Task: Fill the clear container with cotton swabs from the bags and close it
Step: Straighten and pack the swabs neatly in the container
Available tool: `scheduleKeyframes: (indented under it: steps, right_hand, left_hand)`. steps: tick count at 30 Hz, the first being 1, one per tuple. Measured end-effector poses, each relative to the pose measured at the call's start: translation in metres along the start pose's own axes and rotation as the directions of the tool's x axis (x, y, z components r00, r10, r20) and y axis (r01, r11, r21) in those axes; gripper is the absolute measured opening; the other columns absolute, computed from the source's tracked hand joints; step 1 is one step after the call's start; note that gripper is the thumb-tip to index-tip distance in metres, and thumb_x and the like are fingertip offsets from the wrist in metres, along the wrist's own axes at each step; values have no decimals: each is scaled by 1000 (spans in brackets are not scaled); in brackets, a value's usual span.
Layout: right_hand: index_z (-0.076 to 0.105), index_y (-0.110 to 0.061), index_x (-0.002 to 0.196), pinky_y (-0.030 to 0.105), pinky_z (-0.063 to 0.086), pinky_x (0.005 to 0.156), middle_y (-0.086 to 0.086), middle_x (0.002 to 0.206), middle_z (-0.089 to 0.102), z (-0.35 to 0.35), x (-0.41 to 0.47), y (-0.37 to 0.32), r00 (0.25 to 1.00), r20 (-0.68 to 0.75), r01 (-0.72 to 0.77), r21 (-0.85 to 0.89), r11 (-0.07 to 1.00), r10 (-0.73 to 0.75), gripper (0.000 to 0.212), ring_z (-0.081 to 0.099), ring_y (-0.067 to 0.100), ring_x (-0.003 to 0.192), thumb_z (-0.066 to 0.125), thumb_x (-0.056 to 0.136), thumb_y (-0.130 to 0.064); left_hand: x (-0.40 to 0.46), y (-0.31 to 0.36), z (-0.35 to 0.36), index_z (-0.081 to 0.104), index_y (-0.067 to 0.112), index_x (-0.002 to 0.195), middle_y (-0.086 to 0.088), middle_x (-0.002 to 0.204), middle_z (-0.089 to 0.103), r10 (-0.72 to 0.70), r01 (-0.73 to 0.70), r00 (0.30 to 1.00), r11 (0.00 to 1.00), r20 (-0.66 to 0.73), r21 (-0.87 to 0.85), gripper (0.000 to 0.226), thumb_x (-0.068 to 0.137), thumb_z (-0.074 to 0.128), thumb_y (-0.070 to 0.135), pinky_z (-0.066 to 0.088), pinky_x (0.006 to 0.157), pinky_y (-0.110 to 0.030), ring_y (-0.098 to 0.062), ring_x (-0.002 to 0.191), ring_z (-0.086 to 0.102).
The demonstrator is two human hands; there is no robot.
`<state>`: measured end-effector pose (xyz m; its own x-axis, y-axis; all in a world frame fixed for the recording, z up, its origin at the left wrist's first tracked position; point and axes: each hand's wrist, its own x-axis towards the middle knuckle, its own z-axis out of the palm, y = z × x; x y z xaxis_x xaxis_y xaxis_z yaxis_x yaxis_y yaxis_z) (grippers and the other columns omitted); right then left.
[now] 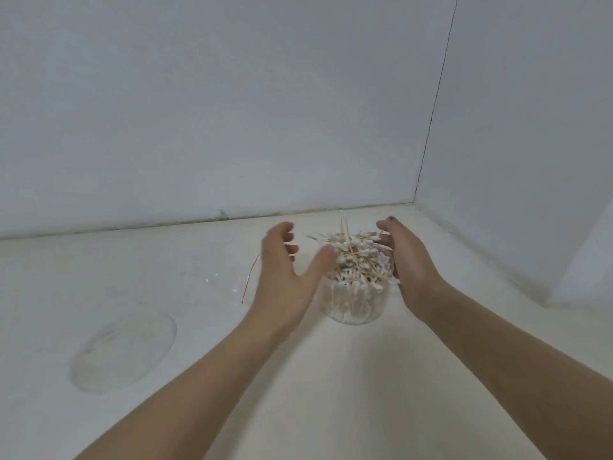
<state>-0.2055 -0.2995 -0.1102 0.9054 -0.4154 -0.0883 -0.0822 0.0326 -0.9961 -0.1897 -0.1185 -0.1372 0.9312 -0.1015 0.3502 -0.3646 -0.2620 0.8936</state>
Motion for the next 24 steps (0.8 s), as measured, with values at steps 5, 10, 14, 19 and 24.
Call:
scheduleKeyframes:
  steps: [5, 10, 14, 19, 24]
  right_hand:
    - [65, -26, 101, 47, 51, 101, -4, 100, 72, 18, -16, 6, 999, 38, 13, 134, 991, -19, 26, 70, 19, 99, 47, 98, -45]
    - [67, -30, 102, 45, 53, 99, -10, 97, 76, 28, -25, 10, 996, 74, 22, 208, 978, -39, 22, 73, 14, 96, 50, 98, -44]
    - [53, -45, 131, 40, 43, 111, -17, 128, 58, 18, -31, 18, 979, 46, 197, 64, 978, -200, 31, 57, 7, 123, 38, 104, -39]
    - [56, -40, 119, 9, 44, 76, -11, 99, 63, -4, -58, 26, 921, 17, 382, -250, 890, -390, 23, 60, -3, 88, 56, 96, -34]
    - [57, -39, 104, 17, 45, 55, -12, 75, 65, -7, -76, 34, 912, 158, 408, -435, 802, -379, 14, 59, 7, 58, 60, 94, -30]
  left_hand:
    - [-5, -4, 22, 14, 32, 160, 7, 162, 23, -87, 104, 988, 986, 130, -129, 116, 66, 61, 81, 31, 119, -29, -7, 146, 34]
    - [-3, -12, 19, 23, 32, 155, 12, 143, 44, -16, 20, 999, 990, 27, -137, 86, 85, 67, 56, 37, 89, 1, 18, 116, 50]
    - [-6, -15, 10, 18, 42, 153, 11, 144, 39, 35, -25, 998, 986, 54, -165, 98, 72, 71, 60, 41, 99, -10, 12, 125, 47]
    - [-25, -20, 7, 12, 64, 144, 15, 156, 29, 39, -13, 989, 983, 141, -183, 111, 63, 86, 48, 39, 118, -30, 2, 142, 39]
    - [-36, -21, 14, 6, 77, 137, 9, 162, 28, 14, 9, 986, 991, 165, -135, 123, 61, 97, 44, 41, 116, -39, -10, 146, 40]
